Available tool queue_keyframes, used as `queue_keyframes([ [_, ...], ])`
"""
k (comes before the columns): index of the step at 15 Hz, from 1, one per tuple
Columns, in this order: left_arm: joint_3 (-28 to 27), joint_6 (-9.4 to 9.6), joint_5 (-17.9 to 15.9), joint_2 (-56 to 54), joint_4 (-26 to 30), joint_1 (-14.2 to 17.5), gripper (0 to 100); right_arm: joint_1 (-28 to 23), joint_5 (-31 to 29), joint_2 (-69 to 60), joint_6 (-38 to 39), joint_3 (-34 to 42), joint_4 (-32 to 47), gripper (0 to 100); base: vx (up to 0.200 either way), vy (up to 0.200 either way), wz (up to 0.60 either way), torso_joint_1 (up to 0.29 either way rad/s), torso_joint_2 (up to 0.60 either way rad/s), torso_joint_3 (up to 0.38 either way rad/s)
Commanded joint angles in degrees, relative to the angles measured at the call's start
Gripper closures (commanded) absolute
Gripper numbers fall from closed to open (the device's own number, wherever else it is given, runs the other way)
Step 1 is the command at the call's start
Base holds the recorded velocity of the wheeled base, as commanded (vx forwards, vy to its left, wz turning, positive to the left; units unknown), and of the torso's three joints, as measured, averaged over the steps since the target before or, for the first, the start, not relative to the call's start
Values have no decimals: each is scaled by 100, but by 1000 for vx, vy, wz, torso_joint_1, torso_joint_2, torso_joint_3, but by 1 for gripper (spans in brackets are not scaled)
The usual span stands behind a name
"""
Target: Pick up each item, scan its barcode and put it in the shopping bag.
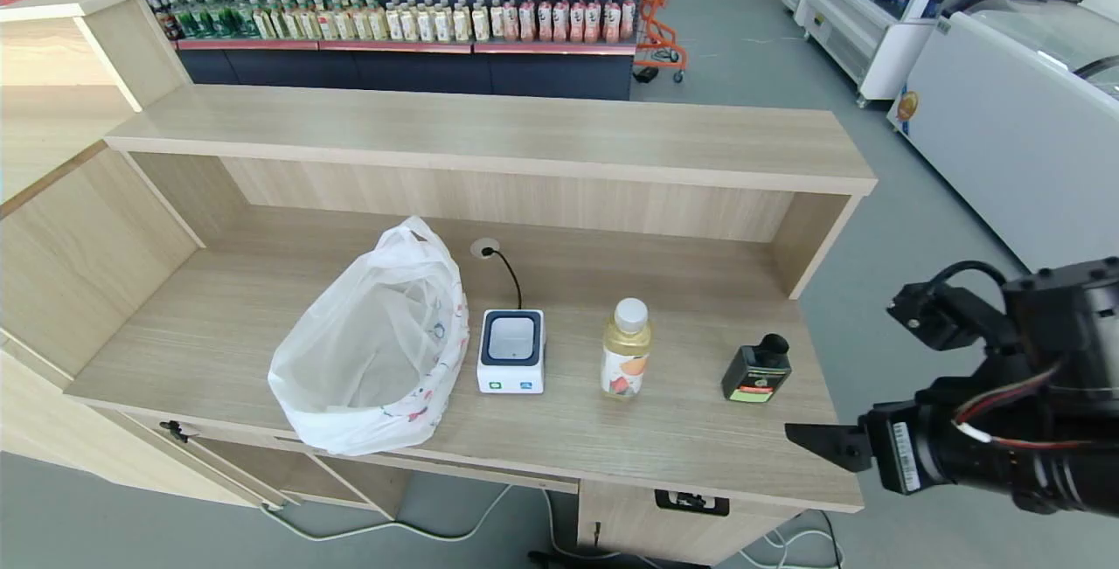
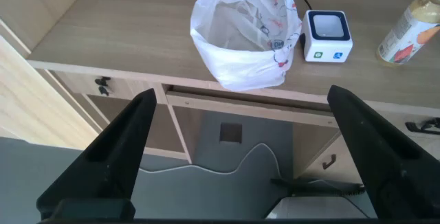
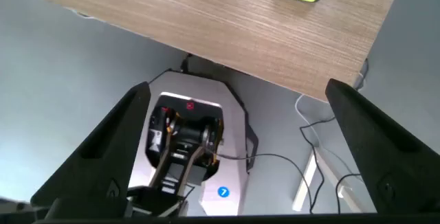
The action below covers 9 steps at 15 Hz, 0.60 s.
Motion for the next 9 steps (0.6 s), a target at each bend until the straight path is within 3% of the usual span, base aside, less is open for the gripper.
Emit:
queue_keyframes([
  [1,0,1,0,6,-4,0,0,94,-676,1408,59,-15,-641,0,0,0,0,0,0,0],
  [3,0,1,0,-2,5,0,0,410,-1098,2129,68,-50,-1265,0,0,0,0,0,0,0],
  [9,0,1,0,6,-4,0,0,920,-1133,3245,94,-340,-2750,0,0,0,0,0,0,0],
])
